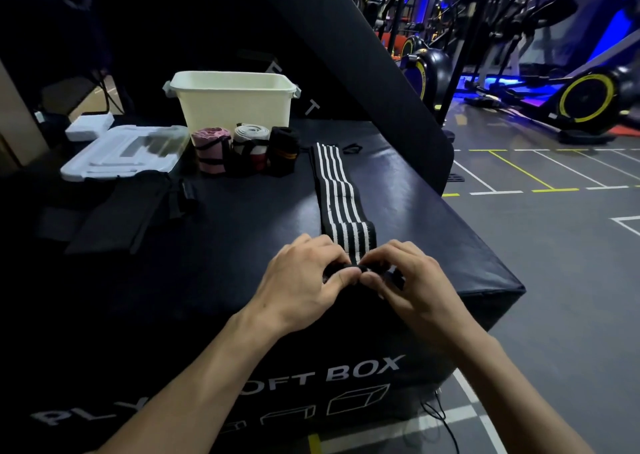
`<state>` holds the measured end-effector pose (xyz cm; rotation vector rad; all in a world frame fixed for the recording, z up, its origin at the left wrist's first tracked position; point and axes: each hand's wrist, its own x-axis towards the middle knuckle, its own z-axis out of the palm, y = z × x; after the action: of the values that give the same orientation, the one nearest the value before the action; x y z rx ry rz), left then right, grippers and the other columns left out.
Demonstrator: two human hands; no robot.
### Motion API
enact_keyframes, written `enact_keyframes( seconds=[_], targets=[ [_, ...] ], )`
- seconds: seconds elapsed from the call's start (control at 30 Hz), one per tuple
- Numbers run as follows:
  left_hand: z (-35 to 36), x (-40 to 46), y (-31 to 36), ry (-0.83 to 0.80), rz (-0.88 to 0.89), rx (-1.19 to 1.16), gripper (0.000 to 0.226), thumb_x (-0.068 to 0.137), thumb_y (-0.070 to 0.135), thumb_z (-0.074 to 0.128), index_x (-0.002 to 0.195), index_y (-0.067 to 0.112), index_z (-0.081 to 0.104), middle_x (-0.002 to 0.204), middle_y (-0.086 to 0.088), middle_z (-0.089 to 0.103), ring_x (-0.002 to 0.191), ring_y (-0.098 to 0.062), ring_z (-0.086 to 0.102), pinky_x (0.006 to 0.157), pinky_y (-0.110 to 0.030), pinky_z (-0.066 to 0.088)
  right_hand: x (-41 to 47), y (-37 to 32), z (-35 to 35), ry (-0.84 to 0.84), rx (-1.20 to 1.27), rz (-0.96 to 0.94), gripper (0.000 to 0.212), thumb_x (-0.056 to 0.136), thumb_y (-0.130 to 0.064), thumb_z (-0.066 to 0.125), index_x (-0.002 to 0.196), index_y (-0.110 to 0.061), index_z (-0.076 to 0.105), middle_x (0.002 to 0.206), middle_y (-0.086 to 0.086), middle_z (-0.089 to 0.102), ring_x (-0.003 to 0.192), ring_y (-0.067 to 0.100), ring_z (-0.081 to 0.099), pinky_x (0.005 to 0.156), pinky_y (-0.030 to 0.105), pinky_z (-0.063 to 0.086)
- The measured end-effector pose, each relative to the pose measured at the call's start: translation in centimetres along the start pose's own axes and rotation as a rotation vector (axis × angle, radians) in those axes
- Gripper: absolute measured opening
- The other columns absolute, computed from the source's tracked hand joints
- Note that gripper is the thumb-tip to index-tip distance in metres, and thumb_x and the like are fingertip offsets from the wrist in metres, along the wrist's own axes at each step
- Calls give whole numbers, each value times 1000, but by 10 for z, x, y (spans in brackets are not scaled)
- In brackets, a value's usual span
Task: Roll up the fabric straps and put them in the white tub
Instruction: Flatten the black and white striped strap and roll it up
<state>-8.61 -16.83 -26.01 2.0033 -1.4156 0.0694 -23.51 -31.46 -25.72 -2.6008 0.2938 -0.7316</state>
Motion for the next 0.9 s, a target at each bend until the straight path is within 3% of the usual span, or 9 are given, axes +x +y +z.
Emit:
enact_keyframes(
  seconds=[0.17,0.4,0.53,0.67,0.8,0.9],
  targets=[
    [2,-5,4,-46,-65,-27,26,98,57,52,90,36,64,91,18,63,92,-3,50,98,-34,38,0,-3,-9,-73,65,91,15,94,-41,65,99,-28,72,87,-23,65,94,2,52,76,10,39],
    [-4,-9,6,33,-64,-133,14,93,49,66,94,36,65,78,14,60,82,-3,55,84,-36,49,13,4,5,-89,63,230,29,99,-41,57,82,-21,71,87,-9,51,91,8,49,77,21,36],
    [0,-6,5,61,-105,-64,19,96,48,60,89,32,64,79,12,56,84,-8,53,88,-40,46,19,3,18,-3,-9,270,38,99,-41,57,74,-15,69,76,-6,54,79,13,53,73,32,39],
    [4,-3,5,38,-145,-6,21,99,48,54,90,30,62,84,12,56,89,-10,52,94,-39,40,15,-6,18,180,129,253,11,89,-30,75,82,-24,69,74,-9,67,75,10,63,68,25,49],
    [5,1,5,27,-169,10,23,100,48,54,86,30,59,83,11,54,89,-12,52,93,-39,39,10,-8,24,260,-18,73,7,88,-27,76,87,-24,70,86,-15,66,84,12,58,75,35,51],
    [6,3,4,28,-181,36,25,100,48,53,87,29,60,84,10,55,91,-14,53,94,-38,39,3,-1,22,205,-89,-15,15,91,-38,69,97,-26,74,95,-17,66,89,10,57,78,38,51]
  ],
)
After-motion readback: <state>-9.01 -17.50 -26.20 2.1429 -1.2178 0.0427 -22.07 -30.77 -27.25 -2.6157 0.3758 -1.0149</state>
